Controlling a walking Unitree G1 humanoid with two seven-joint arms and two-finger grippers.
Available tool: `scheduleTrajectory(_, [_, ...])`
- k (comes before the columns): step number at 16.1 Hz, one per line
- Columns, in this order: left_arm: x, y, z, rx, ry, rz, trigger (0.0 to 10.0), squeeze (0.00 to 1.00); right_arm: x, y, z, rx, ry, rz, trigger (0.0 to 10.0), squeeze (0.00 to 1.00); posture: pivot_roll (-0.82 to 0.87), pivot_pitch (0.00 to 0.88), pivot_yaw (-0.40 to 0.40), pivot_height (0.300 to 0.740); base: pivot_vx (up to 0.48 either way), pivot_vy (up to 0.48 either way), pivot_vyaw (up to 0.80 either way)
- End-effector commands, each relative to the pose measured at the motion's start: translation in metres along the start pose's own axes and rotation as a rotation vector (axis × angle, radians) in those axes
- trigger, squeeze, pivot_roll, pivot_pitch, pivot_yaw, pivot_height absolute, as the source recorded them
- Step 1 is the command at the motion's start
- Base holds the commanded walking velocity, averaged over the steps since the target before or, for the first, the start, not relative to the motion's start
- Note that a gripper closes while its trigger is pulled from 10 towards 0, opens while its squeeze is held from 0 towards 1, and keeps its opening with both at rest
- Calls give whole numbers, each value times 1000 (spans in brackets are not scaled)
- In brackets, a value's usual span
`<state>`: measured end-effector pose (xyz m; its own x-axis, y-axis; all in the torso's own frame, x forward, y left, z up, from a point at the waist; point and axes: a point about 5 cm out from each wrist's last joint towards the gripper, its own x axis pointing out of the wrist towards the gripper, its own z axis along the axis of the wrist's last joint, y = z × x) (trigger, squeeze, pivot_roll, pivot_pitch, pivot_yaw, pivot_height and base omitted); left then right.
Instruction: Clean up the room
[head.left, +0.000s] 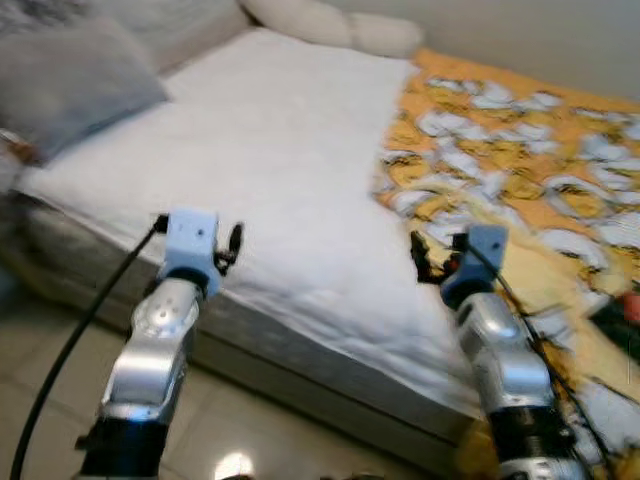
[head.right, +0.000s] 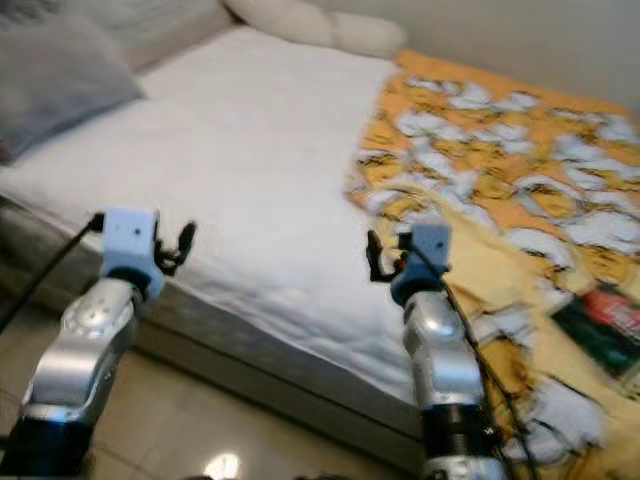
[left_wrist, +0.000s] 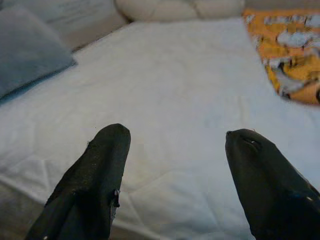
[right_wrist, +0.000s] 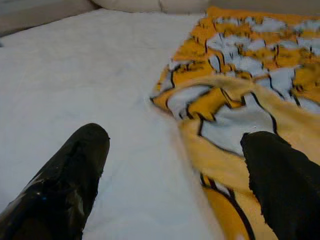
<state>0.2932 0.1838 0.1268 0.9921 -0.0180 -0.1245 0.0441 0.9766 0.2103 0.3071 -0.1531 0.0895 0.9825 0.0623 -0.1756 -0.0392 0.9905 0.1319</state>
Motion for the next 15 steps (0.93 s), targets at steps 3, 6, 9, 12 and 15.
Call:
scheduleTrajectory(3, [2,-3,3,15,-15,-10,10000,0,2,-3,2,-12,11,-15,10000,0,9,0,-56,740,0,-480,0])
scheduleTrajectory(6, [1,-3,3,17,-16,-11,10000,0,1,0,3,-8,-8,8,10000,0,11,0,-58,740,0,-480,0])
scheduleTrajectory(9, [1,-3,3,17,-18,-11,10000,0,0,3,0,-11,12,33,10000,0,14,0,-59,740,0,-480,0])
scheduleTrajectory(12, [1,-2,6,30,-26,-18,10000,0,-1,10,-5,9,31,78,10000,0,26,0,-52,740,0,-480,533])
scheduleTrajectory(15, [-2,3,7,46,-25,-19,10000,0,-2,16,-11,45,38,86,10000,0,42,0,-27,740,0,-480,800])
